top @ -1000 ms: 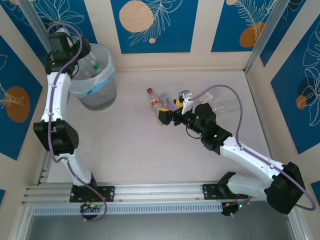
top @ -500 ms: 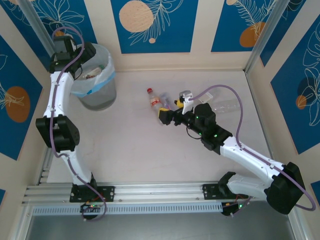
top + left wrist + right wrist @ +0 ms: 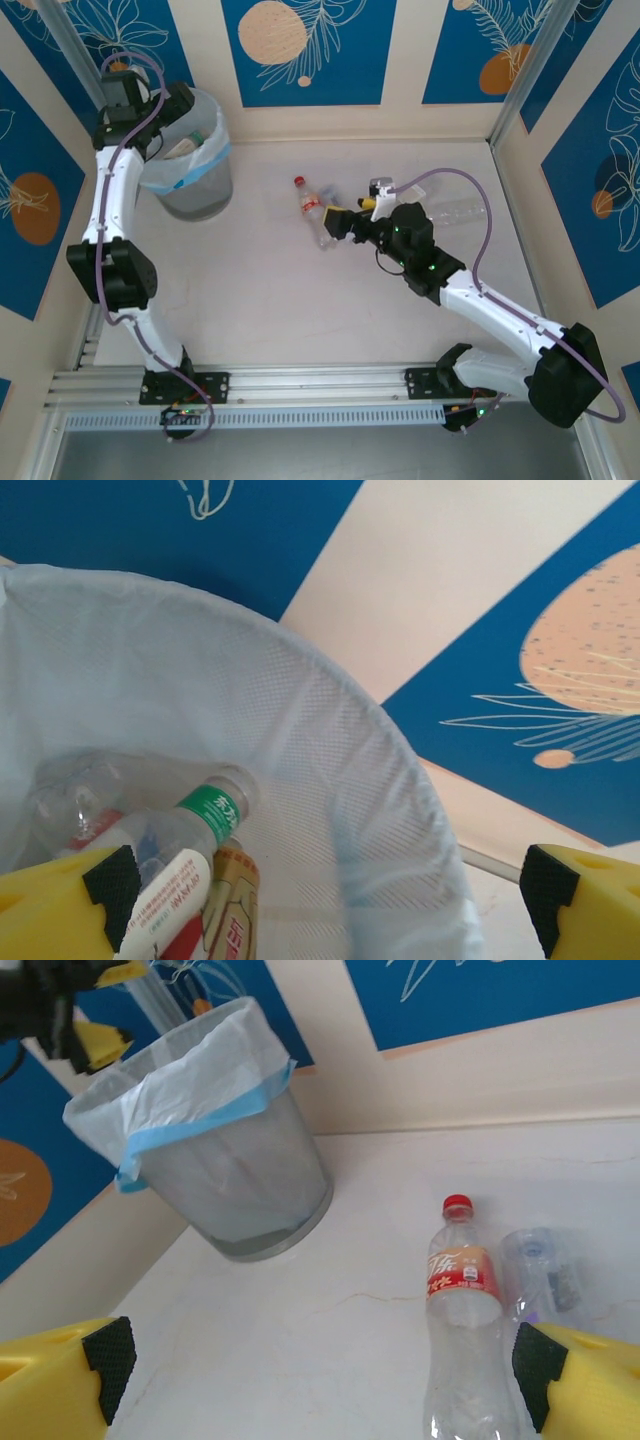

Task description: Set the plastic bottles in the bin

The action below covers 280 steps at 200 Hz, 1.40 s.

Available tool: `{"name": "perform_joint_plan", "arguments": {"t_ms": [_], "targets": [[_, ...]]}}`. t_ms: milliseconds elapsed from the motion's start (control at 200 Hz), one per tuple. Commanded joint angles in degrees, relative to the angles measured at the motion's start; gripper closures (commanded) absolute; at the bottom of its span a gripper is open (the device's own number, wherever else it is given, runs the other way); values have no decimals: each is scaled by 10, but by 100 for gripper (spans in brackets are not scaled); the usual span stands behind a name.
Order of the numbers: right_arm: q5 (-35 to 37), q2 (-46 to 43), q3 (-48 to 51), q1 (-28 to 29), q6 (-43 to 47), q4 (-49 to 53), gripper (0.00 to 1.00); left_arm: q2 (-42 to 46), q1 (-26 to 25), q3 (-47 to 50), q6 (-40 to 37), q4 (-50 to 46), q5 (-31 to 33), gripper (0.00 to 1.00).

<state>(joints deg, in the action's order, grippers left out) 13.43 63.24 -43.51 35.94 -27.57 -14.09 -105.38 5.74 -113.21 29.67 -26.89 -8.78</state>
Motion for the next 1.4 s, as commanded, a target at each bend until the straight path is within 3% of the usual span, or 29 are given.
{"name": "perform_joint_plan", "arguments": {"t_ms": [0, 340, 590, 720, 845, 1025, 1395], "targets": [[20, 0, -6, -17, -48, 0, 1, 55, -8, 30, 1, 34, -23, 1], [16, 1, 15, -82, -69, 45, 0, 182, -106, 145, -51, 95, -7, 1], [2, 7, 20, -114, -21, 113, 7, 243, -180, 247, -85, 148, 2, 1], [-46, 20, 16, -126, 13, 148, 12, 262, -199, 295, -85, 163, -21, 1], [-79, 57, -15, -129, 19, 200, 14, 284, -202, 356, -64, 197, -25, 1], [-69, 133, -68, -129, -4, 258, 16, 300, -210, 402, -84, 197, -134, 1], [-82, 308, -194, -119, -52, 320, 24, 330, -240, 454, -146, 93, -129, 1]]}}
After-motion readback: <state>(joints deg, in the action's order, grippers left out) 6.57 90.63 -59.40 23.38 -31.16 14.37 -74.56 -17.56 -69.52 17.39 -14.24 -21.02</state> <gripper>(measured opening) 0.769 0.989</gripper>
